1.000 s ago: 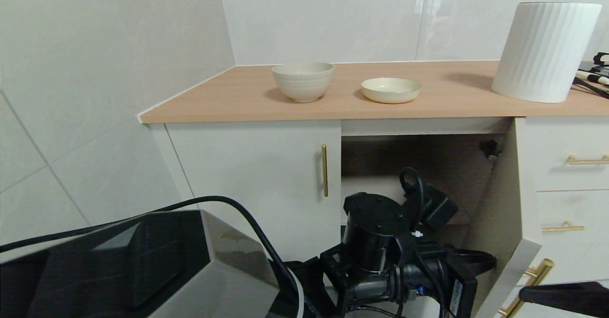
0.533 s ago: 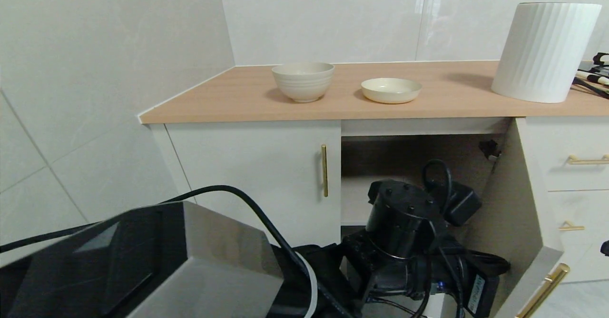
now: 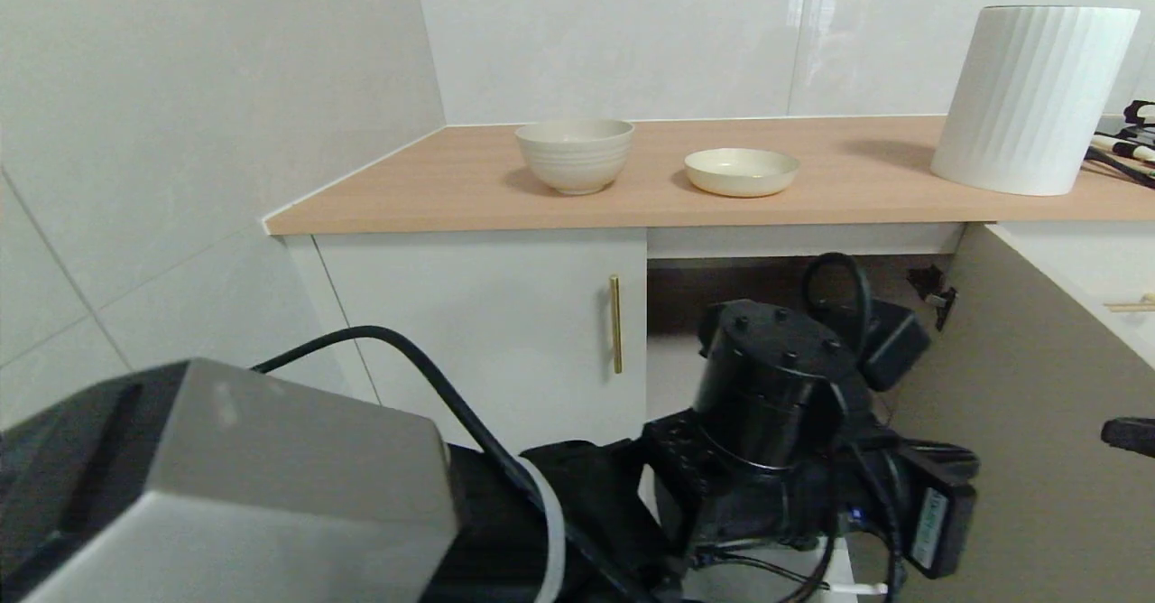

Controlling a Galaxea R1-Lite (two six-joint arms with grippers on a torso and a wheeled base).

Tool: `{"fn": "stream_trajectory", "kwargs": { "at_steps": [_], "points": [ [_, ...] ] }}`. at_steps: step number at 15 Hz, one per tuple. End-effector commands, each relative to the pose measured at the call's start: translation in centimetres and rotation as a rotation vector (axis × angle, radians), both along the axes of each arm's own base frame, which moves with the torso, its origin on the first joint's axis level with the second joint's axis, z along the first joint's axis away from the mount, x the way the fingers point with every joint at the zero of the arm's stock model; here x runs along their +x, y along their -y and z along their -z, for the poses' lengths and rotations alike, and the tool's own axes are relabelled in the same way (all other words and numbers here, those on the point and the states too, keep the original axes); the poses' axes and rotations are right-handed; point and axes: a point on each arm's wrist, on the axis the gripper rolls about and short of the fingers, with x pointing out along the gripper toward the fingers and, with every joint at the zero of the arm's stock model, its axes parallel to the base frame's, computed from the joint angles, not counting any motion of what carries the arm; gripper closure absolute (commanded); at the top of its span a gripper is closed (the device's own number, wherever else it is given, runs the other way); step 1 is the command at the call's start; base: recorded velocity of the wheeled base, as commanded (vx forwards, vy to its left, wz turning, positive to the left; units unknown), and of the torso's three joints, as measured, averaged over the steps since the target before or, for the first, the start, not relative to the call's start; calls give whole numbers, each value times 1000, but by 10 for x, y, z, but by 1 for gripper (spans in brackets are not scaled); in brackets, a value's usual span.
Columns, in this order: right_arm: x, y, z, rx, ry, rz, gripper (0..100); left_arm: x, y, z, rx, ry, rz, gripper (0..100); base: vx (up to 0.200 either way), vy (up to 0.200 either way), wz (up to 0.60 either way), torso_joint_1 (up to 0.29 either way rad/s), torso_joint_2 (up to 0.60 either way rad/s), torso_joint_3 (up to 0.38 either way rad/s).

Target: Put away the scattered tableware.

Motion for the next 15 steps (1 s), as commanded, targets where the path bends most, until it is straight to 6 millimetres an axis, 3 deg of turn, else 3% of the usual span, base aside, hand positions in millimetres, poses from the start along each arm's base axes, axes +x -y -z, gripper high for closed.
{"fn": "stream_trajectory", "kwargs": {
  "at_steps": [1,2,4,5,7,9,10,12,15],
  "points": [
    [23,-11,4,-30,-61,11,0,22,-46,-15,-7,4,-105,100,0,0,0,0,0,0],
    [30,-14,4,-34,-67,17,0,30,-56,-12,-4,6,-146,100,0,0,0,0,0,0],
    [67,-30,4,-64,-111,78,0,46,-114,-12,30,-4,-319,100,0,0,0,0,0,0],
    [80,-35,5,-78,-129,103,0,48,-132,-14,41,-9,-359,100,0,0,0,0,0,0],
    [125,-55,9,-129,-185,166,0,41,-208,-25,72,5,-561,100,0,0,0,0,0,0],
    [147,-64,10,-140,-200,171,0,38,-245,-29,104,14,-671,100,0,0,0,0,0,0],
    [174,-57,12,-182,-164,223,0,32,-277,-32,130,38,-758,100,0,0,0,0,0,0],
    [188,-55,9,-219,-115,280,0,19,-300,-35,167,55,-816,100,0,0,0,0,0,0],
    [185,-52,16,-247,-138,330,0,-7,-317,-48,175,57,-855,100,0,0,0,0,0,0]
  ]
}}
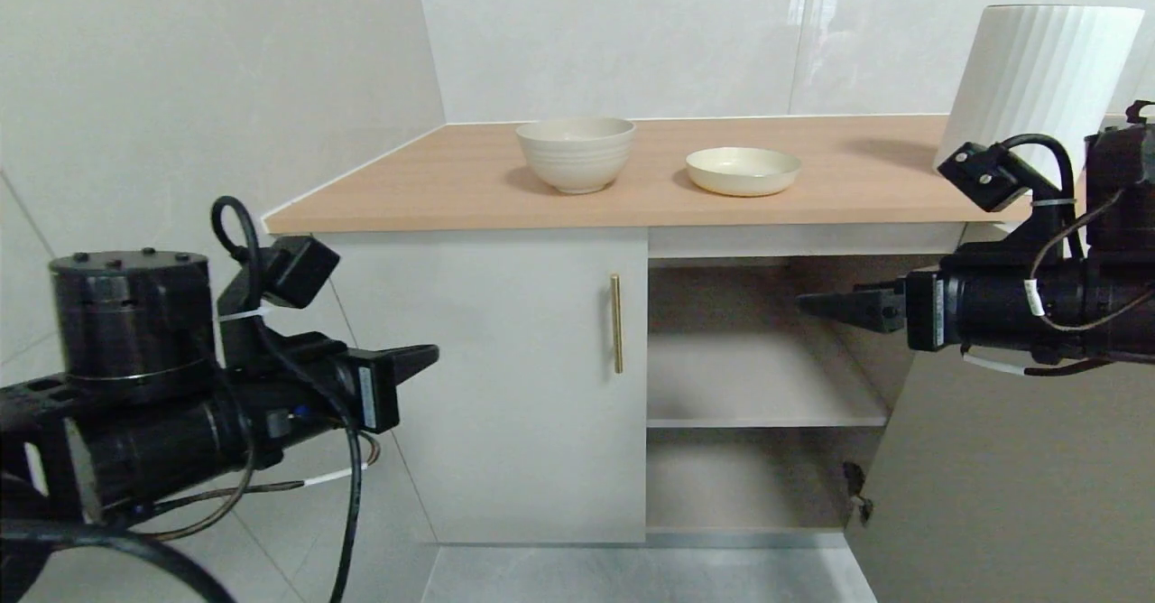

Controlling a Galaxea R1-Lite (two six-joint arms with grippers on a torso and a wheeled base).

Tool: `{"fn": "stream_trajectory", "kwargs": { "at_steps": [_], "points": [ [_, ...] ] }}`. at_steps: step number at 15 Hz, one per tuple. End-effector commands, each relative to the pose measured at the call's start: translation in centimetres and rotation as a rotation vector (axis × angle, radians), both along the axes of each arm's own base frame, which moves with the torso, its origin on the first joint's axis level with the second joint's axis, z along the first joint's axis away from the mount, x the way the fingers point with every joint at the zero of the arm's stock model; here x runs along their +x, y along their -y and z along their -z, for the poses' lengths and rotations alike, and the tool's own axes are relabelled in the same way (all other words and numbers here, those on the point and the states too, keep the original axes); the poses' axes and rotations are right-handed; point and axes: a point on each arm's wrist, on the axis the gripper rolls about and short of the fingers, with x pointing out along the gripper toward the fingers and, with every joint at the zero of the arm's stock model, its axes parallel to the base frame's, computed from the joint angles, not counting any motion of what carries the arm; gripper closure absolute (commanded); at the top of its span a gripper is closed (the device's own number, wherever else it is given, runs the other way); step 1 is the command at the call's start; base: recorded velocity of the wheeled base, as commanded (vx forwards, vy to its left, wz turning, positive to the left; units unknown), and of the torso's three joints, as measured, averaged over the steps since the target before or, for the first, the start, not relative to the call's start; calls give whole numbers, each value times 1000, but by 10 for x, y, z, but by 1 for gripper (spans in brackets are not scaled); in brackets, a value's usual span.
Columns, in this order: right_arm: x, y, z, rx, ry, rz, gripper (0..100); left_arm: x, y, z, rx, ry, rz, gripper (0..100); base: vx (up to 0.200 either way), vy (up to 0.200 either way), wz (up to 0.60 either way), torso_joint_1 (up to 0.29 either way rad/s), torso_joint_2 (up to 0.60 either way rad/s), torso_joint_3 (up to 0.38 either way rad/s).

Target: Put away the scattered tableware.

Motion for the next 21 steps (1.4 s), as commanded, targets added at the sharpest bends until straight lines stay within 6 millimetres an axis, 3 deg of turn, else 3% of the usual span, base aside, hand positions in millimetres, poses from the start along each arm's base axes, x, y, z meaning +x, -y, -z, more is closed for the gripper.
{"fn": "stream_trajectory", "kwargs": {
  "at_steps": [1,2,6,18,21],
  "points": [
    [2,0,8,-12,-29,6,0,-26,-16,-20,-12,59,-32,100,0,0,0,0,0,0],
    [-5,3,2,-6,-17,5,0,-29,-17,-23,0,63,-29,0,0,0,0,0,0,0],
    [-23,9,-11,-5,-12,6,0,-21,-15,-26,-6,68,-32,0,0,0,0,0,0,0],
    [-25,10,-13,-6,-5,10,0,-37,-18,-38,-29,101,-36,0,0,0,0,0,0,0],
    [-26,10,-14,-5,-2,10,0,-37,-18,-39,-29,95,-37,0,200,0,0,-9,4,19]
  ]
}}
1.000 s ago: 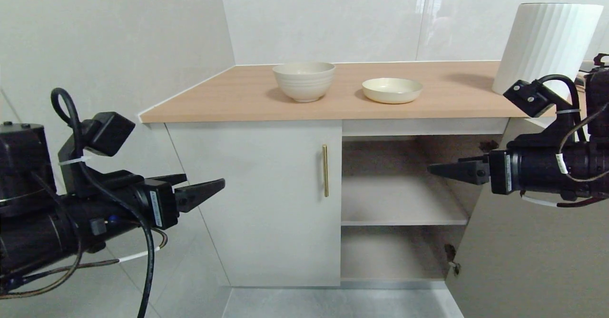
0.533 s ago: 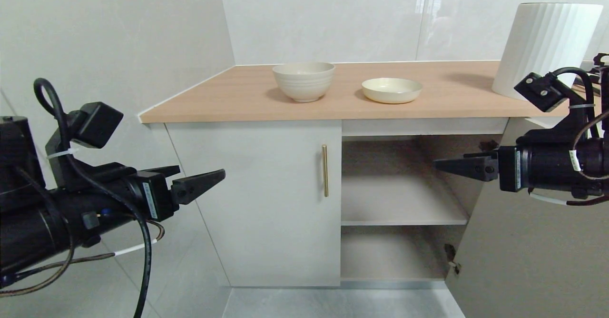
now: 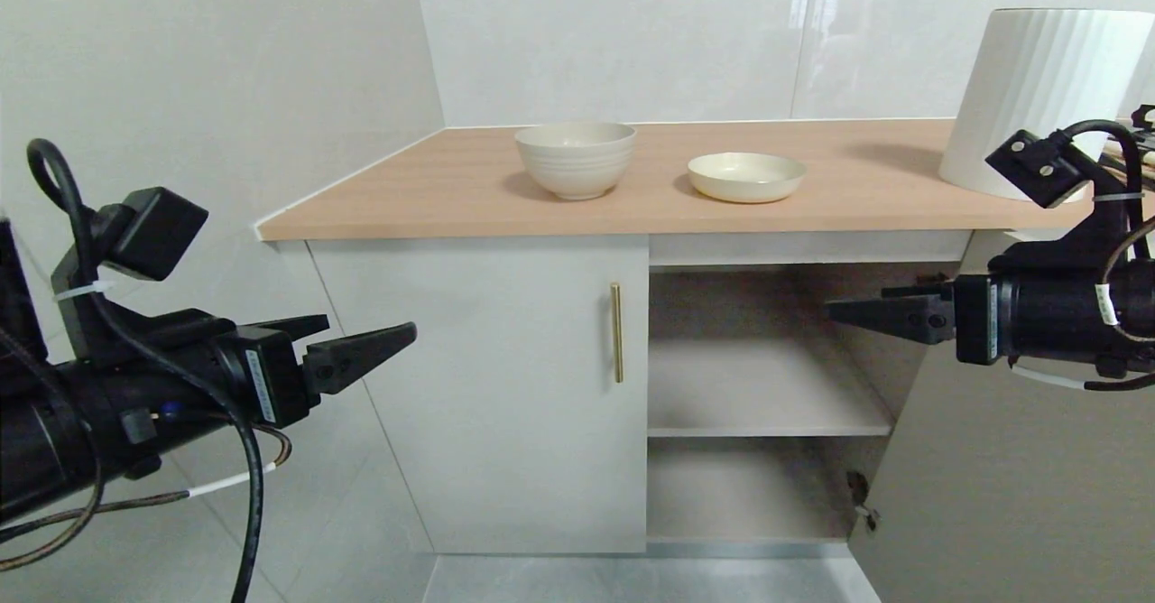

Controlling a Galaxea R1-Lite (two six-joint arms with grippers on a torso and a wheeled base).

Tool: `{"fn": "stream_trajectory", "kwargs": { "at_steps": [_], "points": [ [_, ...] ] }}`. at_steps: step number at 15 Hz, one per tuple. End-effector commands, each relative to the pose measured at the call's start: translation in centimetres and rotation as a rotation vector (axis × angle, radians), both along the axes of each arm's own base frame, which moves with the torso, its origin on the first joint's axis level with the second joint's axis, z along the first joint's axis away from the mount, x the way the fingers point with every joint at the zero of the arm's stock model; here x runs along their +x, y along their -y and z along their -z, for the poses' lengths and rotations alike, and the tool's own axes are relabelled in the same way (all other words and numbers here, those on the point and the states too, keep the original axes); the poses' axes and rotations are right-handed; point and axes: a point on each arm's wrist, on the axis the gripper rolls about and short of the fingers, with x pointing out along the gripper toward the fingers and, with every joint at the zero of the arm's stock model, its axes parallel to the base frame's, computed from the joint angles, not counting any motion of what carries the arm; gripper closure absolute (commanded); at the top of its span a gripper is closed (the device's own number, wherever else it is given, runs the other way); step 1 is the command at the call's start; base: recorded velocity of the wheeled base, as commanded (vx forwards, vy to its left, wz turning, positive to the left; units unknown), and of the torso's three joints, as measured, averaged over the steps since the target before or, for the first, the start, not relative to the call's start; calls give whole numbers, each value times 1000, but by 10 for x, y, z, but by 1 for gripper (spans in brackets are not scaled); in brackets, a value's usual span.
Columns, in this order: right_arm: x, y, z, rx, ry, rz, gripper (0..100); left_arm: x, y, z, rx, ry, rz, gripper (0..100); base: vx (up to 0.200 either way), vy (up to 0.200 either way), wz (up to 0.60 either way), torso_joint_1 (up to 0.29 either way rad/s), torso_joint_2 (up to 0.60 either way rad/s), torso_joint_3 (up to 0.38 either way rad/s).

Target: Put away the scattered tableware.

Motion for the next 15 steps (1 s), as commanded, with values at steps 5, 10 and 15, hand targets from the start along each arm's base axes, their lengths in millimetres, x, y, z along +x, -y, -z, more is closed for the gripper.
{"fn": "stream_trajectory", "kwargs": {
  "at_steps": [5,10,15],
  "points": [
    [-2,1,7,-5,-10,-5,0,-1,0,-3,-27,7,-5,0,120,0,0,4,1,-1],
    [1,0,18,16,104,-11,0,-4,-1,-5,-33,16,-4,0,0,0,0,0,0,0],
    [1,0,19,25,131,-11,0,-4,-1,-6,-33,17,-2,0,0,0,0,8,-82,-114]
  ]
}}
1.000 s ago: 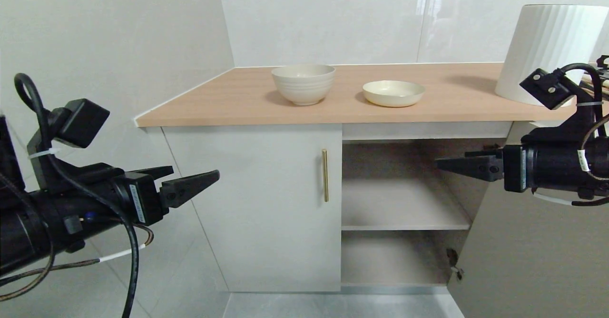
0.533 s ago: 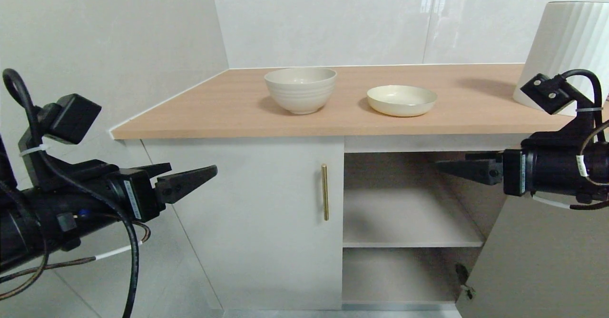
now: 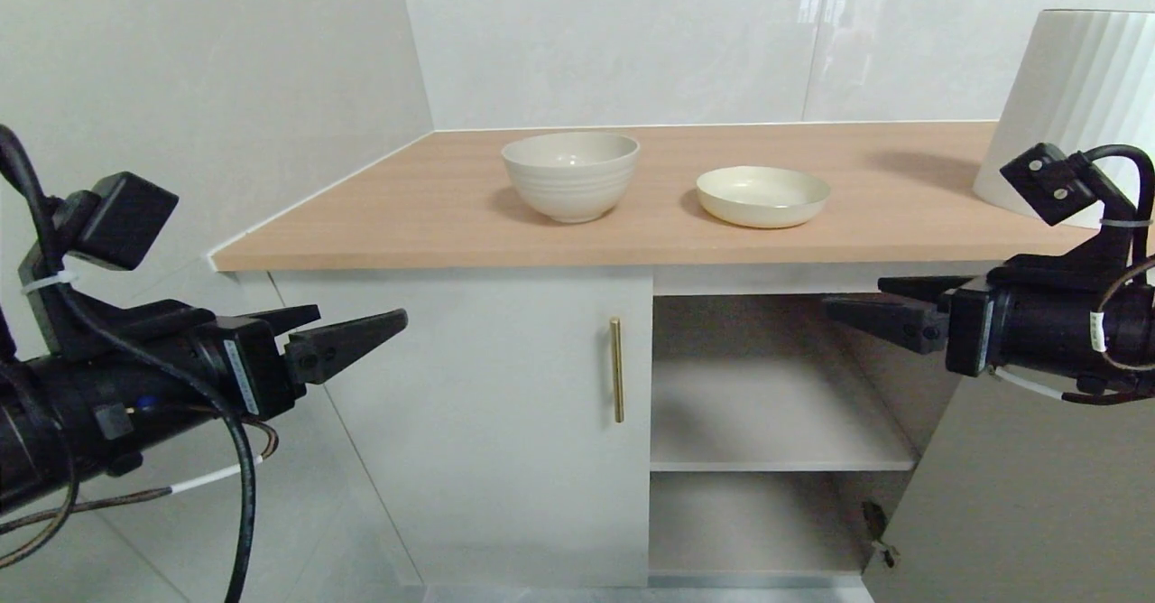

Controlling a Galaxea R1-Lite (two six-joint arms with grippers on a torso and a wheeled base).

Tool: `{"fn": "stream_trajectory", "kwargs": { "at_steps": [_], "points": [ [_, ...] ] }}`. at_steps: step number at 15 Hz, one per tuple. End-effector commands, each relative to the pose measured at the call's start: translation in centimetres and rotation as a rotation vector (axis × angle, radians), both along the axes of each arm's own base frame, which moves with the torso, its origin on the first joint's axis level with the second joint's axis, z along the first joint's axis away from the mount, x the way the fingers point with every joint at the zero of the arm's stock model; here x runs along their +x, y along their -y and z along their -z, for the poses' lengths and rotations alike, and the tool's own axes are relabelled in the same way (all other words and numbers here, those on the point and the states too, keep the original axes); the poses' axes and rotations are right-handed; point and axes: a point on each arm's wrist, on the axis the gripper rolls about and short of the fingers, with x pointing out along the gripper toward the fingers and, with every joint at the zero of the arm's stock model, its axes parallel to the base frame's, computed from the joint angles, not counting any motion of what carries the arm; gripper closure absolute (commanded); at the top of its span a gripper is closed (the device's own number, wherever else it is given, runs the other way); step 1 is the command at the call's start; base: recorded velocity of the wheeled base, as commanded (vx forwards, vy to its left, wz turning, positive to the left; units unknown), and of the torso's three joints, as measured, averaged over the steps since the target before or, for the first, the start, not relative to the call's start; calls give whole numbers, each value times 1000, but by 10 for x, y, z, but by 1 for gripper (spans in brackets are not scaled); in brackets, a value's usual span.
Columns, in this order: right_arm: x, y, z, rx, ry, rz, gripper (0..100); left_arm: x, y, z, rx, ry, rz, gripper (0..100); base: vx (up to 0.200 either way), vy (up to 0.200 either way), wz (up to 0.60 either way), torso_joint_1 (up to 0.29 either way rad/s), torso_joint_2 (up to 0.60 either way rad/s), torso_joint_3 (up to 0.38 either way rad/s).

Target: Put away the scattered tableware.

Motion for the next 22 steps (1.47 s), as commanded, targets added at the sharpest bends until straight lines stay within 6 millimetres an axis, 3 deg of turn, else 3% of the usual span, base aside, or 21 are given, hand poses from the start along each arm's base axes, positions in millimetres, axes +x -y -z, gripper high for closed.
{"fn": "stream_trajectory", "kwargs": {
  "at_steps": [1,19,21,22],
  "points": [
    [0,0,1,-1,-2,0,0,1,0,1,0,-4,0,0,0,0,0,41,-315,-330],
    [9,0,5,-2,6,11,0,7,2,0,-3,-12,5,0,0,0,0,146,-481,-318],
    [15,0,6,-4,11,23,0,12,3,-9,-9,9,3,0,0,0,0,66,-163,-100],
    [32,-5,2,-4,16,40,0,24,6,-14,-2,-15,2,0,0,0,0,27,-56,-46]
  ]
}}
